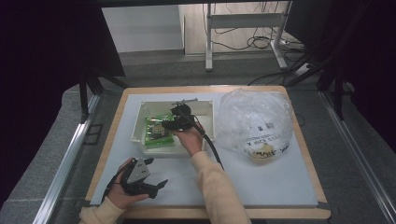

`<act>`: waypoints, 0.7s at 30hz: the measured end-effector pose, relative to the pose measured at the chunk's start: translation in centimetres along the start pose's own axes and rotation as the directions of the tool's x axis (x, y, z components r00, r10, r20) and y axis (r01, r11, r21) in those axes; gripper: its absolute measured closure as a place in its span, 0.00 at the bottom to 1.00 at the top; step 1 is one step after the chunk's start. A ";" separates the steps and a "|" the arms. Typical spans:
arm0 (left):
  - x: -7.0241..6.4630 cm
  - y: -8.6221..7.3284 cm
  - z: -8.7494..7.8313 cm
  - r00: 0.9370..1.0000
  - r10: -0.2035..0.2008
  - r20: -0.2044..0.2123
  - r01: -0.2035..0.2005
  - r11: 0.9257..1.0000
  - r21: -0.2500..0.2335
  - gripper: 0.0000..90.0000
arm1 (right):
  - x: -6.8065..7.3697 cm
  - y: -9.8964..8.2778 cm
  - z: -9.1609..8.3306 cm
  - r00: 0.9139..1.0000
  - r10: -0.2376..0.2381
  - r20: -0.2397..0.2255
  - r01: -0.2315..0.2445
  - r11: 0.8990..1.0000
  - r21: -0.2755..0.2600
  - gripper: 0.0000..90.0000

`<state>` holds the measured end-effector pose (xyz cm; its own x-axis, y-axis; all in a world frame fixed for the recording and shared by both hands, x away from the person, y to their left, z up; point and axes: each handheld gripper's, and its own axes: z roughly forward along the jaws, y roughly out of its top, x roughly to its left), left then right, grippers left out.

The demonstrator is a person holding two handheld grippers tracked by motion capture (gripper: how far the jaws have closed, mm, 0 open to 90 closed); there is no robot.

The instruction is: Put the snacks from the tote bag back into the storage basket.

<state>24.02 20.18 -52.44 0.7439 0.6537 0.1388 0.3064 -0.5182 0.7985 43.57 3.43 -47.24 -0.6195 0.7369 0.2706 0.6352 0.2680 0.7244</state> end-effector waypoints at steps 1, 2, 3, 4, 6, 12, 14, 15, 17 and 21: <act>0.1 0.0 0.0 1.000 -0.003 -0.002 0.003 1.000 0.001 0.11 | -0.1 0.0 -0.3 1.000 -0.010 -0.003 0.010 1.000 -0.007 0.45; 0.1 0.0 0.0 1.000 -0.007 -0.006 0.007 1.000 -0.001 0.11 | -0.2 0.0 -0.7 1.000 -0.017 -0.007 0.017 1.000 -0.008 0.45; 0.2 0.0 0.0 1.000 -0.002 -0.008 0.002 1.000 0.004 0.11 | -0.4 0.0 -1.1 1.000 -0.021 -0.014 0.021 1.000 -0.014 0.44; 0.3 -0.1 0.0 1.000 0.000 -0.010 0.000 1.000 0.006 0.11 | -0.6 0.0 -1.5 1.000 -0.022 -0.021 0.022 1.000 -0.015 0.44; 0.2 -0.2 0.0 1.000 -0.001 -0.014 0.001 1.000 0.009 0.11 | -0.9 -0.1 -2.3 0.999 -0.033 -0.017 0.032 0.999 -0.026 0.43; 0.3 -0.3 -0.1 0.999 -0.014 -0.033 0.014 1.000 0.007 0.11 | -1.8 -0.8 -5.2 0.997 -0.073 -0.034 0.071 0.995 -0.072 0.43; 0.4 -0.3 -0.1 0.999 -0.004 -0.040 0.005 1.000 0.019 0.11 | -1.8 -1.1 -6.3 0.993 -0.116 -0.020 0.114 0.990 -0.083 0.43; 0.4 -0.4 0.0 0.999 -0.011 -0.041 0.012 1.000 0.017 0.11 | -1.8 -1.3 -6.9 0.991 -0.131 -0.026 0.128 0.988 -0.088 0.43; 0.4 -0.4 0.1 0.999 -0.007 -0.046 0.008 1.000 0.024 0.11 | -1.9 -1.6 -8.2 0.988 -0.147 -0.036 0.143 0.985 -0.098 0.43; 0.3 -0.5 0.3 0.998 -0.003 -0.059 0.006 0.999 0.036 0.11 | -2.3 -2.7 -11.2 0.982 -0.185 -0.048 0.178 0.977 -0.114 0.43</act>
<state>24.32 20.48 -52.95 0.7065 0.6869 0.1703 0.3317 -0.5341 0.7776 38.08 -5.93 -42.74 -0.7476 0.6440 0.1624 0.4580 0.3228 0.8283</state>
